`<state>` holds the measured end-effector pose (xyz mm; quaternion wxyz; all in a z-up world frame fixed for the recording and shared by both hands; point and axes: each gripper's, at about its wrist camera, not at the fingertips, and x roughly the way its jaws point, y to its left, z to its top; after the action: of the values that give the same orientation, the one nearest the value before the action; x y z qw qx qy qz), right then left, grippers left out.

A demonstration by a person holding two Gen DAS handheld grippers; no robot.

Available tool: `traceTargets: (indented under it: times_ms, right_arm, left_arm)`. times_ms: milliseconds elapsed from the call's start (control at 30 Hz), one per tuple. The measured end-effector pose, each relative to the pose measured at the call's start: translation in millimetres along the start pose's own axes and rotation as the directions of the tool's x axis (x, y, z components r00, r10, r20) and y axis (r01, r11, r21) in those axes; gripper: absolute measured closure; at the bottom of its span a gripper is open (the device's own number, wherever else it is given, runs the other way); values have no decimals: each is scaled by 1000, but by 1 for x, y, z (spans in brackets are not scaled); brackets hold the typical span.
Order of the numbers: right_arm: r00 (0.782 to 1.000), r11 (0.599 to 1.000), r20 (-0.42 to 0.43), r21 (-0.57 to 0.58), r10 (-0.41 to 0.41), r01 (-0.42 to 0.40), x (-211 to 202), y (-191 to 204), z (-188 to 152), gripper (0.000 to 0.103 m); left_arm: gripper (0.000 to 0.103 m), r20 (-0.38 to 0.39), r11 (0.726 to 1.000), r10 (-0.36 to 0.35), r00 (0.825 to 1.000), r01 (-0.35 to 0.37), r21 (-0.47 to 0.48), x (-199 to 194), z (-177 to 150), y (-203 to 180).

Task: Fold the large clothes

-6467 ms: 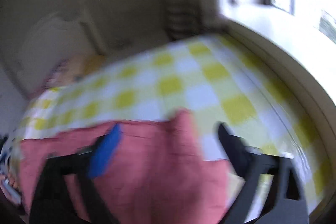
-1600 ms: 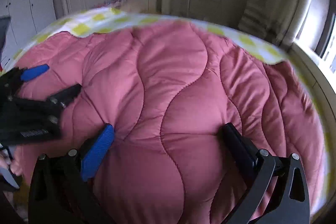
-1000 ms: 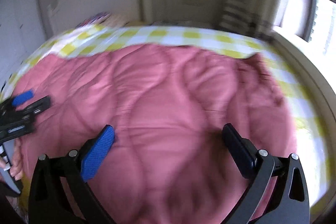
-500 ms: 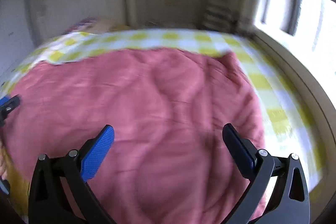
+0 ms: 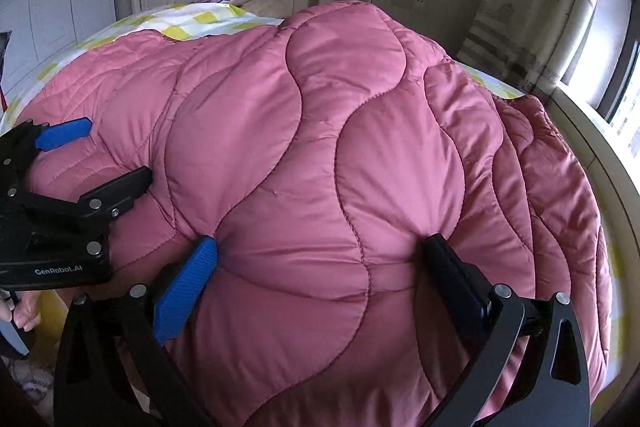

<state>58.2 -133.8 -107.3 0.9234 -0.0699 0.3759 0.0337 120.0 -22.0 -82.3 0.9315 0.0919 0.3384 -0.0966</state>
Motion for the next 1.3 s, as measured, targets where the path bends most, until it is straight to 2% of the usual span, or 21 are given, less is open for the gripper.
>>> traceTargets:
  times_ms: [300,367,500,600,667,767,900,1033,1100,1133,1167,1200,1267,1300]
  right_arm:
    - [999,999,5,26,48,-48,-13,-9,-3,4]
    - [999,998,14,37,52,-52,-21,-16,-3,5]
    - [998,994,65,106,-5,-2,-39,-47,-10,5]
    - [997,978,54,205,-56,44,-39,-83,-23,5]
    - [998,970,44,241,-48,36,-34,-101,-33,4]
    - [998,970,43,241,-43,31,-31,-104,-37,4]
    - [994,965,26,246,-103,93,-40,-96,-29,5]
    - [983,969,101,211,-151,127,-62,-83,-25,5]
    - [975,961,93,215,-200,176,-62,-87,-25,5]
    - [977,955,56,229,-207,189,-54,-95,-28,5]
    - [981,952,19,247,-192,182,-44,-102,-31,5]
    - [990,950,-3,282,-140,136,-34,-110,-37,4]
    - [999,918,32,397,-11,-3,-24,-131,-51,4]
    - [999,923,37,384,-17,2,-25,-131,-51,4]
  left_arm:
    - [2,16,999,-26,1000,26,-29,-11,-4,12]
    - [2,39,999,-1,999,3,-47,-20,-4,23]
    - [2,91,991,79,993,-69,-115,-40,-6,60]
    - [2,47,977,140,989,-130,-172,-35,-14,95]
    - [2,10,969,169,986,-164,-184,-25,-24,113]
    - [2,-14,964,94,996,-94,-247,-15,-34,129]
    - [2,-27,967,124,992,-127,-222,-14,-31,126]
    - [2,-24,967,118,993,-121,-223,-13,-31,125]
    - [2,-23,968,118,993,-120,-223,-13,-31,124]
    - [2,-22,967,117,993,-119,-223,-13,-31,124]
    - [2,-21,967,117,993,-119,-224,-13,-31,124]
    - [2,-20,967,116,993,-118,-224,-13,-31,124]
    - [2,-18,967,114,993,-115,-226,-12,-30,124]
    - [2,-17,967,114,993,-115,-226,-12,-30,123]
